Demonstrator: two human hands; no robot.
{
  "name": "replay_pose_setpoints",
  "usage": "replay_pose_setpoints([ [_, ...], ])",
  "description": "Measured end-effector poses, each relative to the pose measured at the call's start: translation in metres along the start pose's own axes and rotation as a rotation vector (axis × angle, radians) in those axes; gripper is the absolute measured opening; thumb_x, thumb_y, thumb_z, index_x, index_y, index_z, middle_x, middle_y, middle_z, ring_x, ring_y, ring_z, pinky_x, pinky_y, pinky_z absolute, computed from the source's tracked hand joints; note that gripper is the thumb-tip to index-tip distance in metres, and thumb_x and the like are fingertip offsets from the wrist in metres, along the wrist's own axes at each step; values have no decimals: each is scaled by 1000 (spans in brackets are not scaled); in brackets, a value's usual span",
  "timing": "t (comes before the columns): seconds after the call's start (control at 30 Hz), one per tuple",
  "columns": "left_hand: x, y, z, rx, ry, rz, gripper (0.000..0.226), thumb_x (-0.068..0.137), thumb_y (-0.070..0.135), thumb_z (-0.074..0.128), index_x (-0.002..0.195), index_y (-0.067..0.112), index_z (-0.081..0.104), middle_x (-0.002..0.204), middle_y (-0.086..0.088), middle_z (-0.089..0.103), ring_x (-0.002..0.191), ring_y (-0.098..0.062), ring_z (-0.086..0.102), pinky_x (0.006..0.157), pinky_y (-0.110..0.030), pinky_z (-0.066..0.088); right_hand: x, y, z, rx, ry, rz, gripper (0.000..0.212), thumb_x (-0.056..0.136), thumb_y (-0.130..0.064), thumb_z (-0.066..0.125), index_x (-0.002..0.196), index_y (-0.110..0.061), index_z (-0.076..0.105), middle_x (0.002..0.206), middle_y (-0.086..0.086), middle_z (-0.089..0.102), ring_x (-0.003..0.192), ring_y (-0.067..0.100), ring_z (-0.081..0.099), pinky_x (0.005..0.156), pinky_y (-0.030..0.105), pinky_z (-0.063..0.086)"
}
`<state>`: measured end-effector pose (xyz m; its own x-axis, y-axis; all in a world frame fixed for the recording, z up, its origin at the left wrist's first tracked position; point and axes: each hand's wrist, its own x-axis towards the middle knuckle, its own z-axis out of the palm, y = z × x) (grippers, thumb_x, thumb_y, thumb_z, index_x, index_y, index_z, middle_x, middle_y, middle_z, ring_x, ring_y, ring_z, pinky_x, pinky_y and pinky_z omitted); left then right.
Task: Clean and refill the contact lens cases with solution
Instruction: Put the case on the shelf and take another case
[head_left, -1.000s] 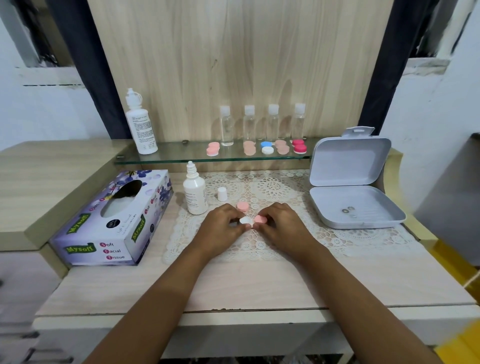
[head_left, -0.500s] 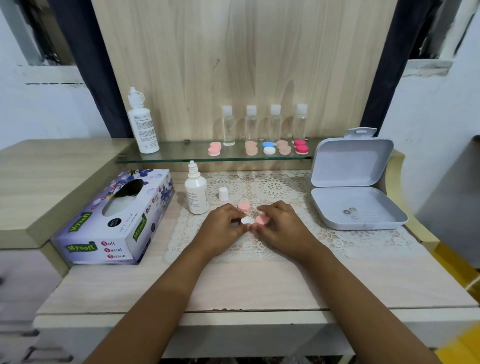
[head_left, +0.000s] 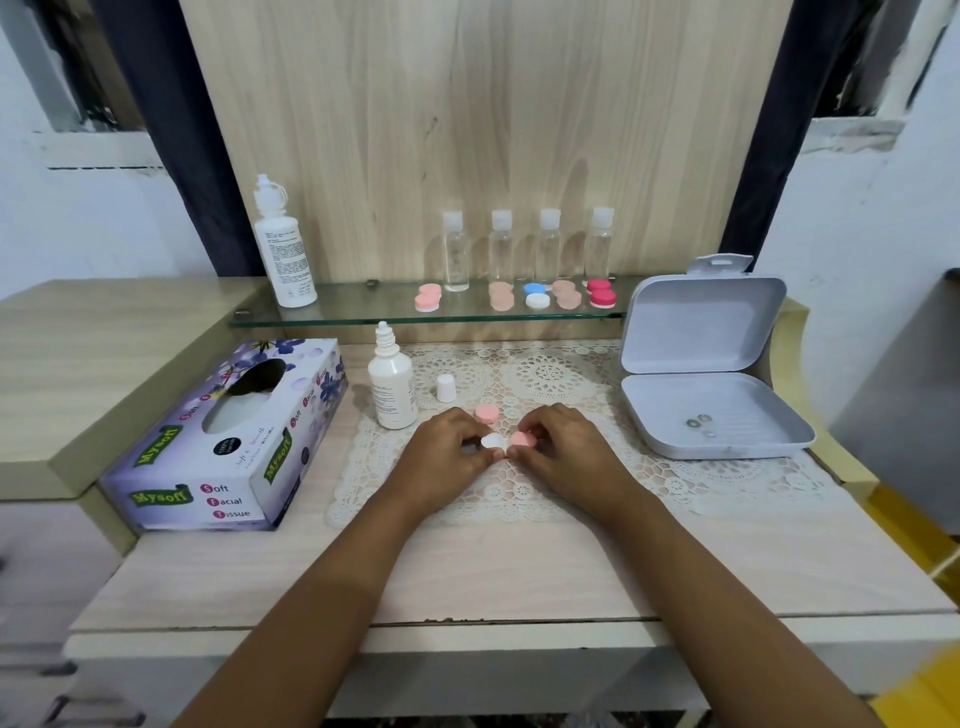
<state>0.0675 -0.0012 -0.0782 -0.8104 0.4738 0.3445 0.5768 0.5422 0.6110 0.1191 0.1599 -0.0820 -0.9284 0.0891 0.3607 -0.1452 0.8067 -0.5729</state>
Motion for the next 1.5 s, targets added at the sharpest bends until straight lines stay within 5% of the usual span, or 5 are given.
replay_pose_setpoints([
  [0.33,1,0,0,9,-3,-5,26,82,22,70,106,10,70,104,0,60,90,-4,51,71,4,31,-3,1,3,4,14,-22,39,79,-39,68,109,-14,61,101,0,52,100,14,46,87,29,41],
  [0.57,1,1,1,0,-1,-17,25,82,24,70,103,11,70,103,0,61,92,-6,53,71,-3,33,-1,2,1,22,-5,-47,23,86,-17,60,109,-12,62,102,2,60,98,17,53,86,26,42],
  [0.97,0,2,1,-1,5,-21,25,82,22,70,104,10,70,103,0,61,91,-6,51,73,-10,31,18,4,-8,100,160,156,13,86,-24,63,90,-12,60,86,-2,59,82,13,52,54,9,32],
  [1.1,0,1,2,0,8,-25,25,82,23,70,103,10,70,103,0,61,92,-7,52,74,-10,31,22,9,-1,55,120,138,12,82,-24,68,84,-13,64,81,4,65,85,22,55,64,27,35],
  [1.5,-1,3,1,15,9,-22,28,82,24,70,107,11,69,105,-1,61,97,-11,55,78,-12,33,17,4,-7,124,89,70,18,86,-26,64,90,-12,73,87,6,71,83,17,62,68,19,41],
])
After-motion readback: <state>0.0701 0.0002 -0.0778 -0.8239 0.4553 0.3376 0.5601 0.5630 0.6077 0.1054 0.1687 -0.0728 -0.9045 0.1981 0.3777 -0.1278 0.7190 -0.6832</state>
